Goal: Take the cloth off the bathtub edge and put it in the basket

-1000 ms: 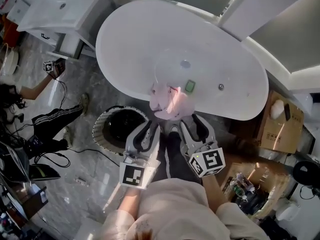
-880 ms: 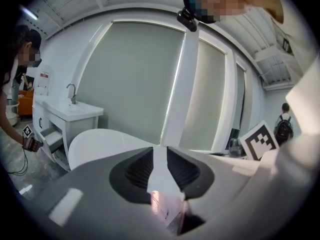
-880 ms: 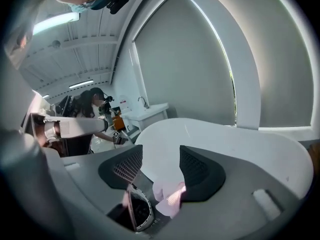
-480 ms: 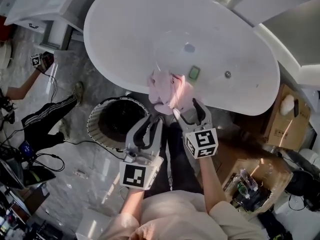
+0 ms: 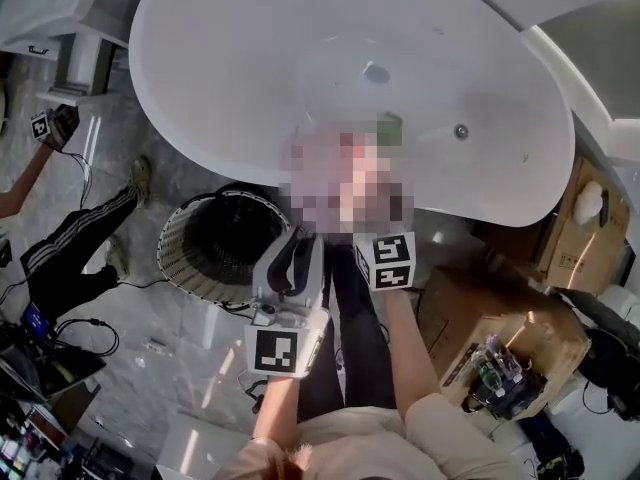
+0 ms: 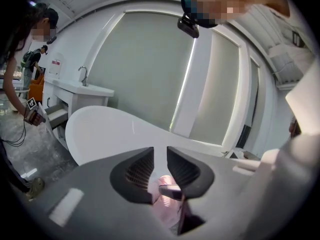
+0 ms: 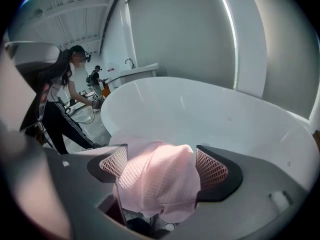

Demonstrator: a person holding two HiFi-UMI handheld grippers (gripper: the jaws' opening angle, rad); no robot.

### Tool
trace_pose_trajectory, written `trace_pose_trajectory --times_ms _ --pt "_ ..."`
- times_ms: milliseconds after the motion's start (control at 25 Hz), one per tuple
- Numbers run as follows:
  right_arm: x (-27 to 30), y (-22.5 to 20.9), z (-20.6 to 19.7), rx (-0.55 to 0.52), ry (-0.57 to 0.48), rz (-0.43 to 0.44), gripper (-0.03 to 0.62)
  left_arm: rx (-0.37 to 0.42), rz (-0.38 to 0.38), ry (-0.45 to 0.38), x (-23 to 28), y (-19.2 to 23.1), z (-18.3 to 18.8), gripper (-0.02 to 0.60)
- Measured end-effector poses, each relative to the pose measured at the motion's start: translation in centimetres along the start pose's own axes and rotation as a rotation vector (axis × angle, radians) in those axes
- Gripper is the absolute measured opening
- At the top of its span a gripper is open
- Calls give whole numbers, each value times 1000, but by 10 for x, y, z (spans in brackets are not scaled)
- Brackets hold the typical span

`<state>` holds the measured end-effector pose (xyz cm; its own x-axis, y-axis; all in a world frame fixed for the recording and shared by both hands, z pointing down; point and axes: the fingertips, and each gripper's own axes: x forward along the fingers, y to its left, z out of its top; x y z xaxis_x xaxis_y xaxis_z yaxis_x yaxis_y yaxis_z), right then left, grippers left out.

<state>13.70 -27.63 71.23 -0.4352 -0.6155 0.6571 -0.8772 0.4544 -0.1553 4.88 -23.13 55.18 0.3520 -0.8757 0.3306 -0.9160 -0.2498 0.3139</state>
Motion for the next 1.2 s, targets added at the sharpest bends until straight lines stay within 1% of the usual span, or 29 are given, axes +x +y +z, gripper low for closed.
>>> trace_pose_trajectory --times_ms 120,240,400,560,720,880,920,1000,1040,1120,1200 --pt "10 -3 -13 29 19 -13 397 -1 13 17 11 9 -21 43" --pt "17 -2 -17 30 31 -23 397 -1 12 31 17 11 -32 43" --pt "23 -3 -23 17 52 -33 397 -16 3 30 16 8 -34 43" --pt "25 -1 -23 -2 55 -40 394 -14 4 24 14 12 -29 43" --pt "26 0 -22 -19 81 -39 387 -5 7 12 14 15 -23 43" --pt "22 2 -20 -23 85 -36 348 -1 2 4 15 14 -19 43" --pt "20 2 -19 -20 80 -38 322 -1 0 3 15 13 -19 43" --pt "18 3 -16 -11 77 -46 245 1 2 4 15 12 -18 43" --pt "17 4 -15 -4 78 -52 225 2 5 5 15 12 -18 43" --pt "17 3 -14 10 76 -60 209 2 7 5 14 12 -18 43" --pt "17 3 -13 26 70 -58 212 -2 9 4 13 11 -18 43"
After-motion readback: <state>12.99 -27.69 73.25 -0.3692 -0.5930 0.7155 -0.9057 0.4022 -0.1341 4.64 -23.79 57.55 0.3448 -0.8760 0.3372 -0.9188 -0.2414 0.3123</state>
